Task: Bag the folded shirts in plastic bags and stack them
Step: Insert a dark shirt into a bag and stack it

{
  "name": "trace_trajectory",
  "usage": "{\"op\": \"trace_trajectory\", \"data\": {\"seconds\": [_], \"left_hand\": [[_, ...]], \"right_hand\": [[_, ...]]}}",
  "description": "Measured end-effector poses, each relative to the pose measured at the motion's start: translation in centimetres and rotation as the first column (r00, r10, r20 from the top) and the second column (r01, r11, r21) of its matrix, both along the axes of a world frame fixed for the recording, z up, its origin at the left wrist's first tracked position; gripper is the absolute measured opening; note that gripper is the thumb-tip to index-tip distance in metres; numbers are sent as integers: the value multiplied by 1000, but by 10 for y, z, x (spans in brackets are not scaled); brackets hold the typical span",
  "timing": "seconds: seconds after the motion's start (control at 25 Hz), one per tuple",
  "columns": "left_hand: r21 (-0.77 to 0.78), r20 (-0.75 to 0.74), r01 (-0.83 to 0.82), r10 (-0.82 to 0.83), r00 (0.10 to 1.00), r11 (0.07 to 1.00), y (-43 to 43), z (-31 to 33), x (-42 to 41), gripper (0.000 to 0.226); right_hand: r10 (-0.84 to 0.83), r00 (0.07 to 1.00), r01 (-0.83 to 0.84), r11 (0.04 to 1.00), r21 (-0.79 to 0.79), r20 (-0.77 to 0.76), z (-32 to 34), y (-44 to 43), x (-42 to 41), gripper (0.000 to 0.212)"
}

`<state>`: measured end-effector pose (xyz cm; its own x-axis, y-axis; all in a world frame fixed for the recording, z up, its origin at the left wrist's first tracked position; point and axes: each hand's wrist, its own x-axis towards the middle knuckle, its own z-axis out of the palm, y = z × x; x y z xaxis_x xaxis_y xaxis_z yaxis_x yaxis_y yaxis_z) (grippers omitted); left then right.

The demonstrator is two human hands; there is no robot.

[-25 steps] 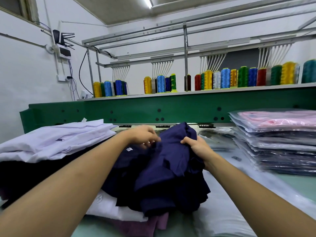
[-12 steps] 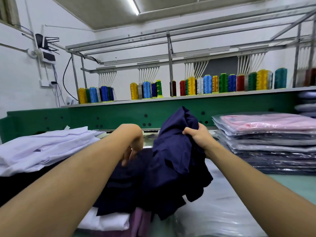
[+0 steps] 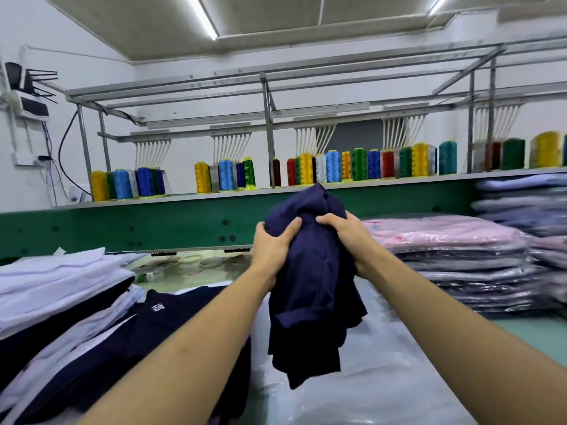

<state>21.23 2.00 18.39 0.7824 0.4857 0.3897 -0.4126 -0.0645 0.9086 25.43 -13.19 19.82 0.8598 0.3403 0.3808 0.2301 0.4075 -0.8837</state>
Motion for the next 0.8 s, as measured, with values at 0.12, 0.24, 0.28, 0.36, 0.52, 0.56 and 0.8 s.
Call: {"op": "trace_trajectory", "data": {"seconds": [0.12, 0.24, 0.28, 0.36, 0.52, 0.56, 0.8], "left_hand": [[96, 67, -170, 164, 984, 981, -30, 2, 21, 65], [228, -14, -198, 206, 978, 953, -48, -4, 32, 64], [228, -51, -119, 134, 990, 966, -50, -9, 34, 64], [238, -142, 71, -38, 989, 969, -50, -21, 33, 60], [638, -532, 444, -57, 845, 629, -29, -59, 27, 48], [727, -622, 553, 48, 782, 406, -21, -71, 24, 59], [787, -604, 617, 198, 772, -5, -3, -112, 13, 23]], "right_hand": [[156, 988, -156, 980, -127, -14, -6, -18, 2, 39], [-34, 997, 46, 984, -173, 67, -9, -35, 10, 37], [-106, 988, 127, 971, -205, 110, -11, -43, 14, 35], [-193, 954, 256, 921, -293, 227, -15, -57, 22, 35], [-182, 895, 381, 786, -487, 407, -28, -85, 35, 27], [-158, 890, 393, 743, -543, 428, -32, -92, 38, 23], [-71, 901, 369, 645, -669, 429, -47, -119, 43, 17]]}}
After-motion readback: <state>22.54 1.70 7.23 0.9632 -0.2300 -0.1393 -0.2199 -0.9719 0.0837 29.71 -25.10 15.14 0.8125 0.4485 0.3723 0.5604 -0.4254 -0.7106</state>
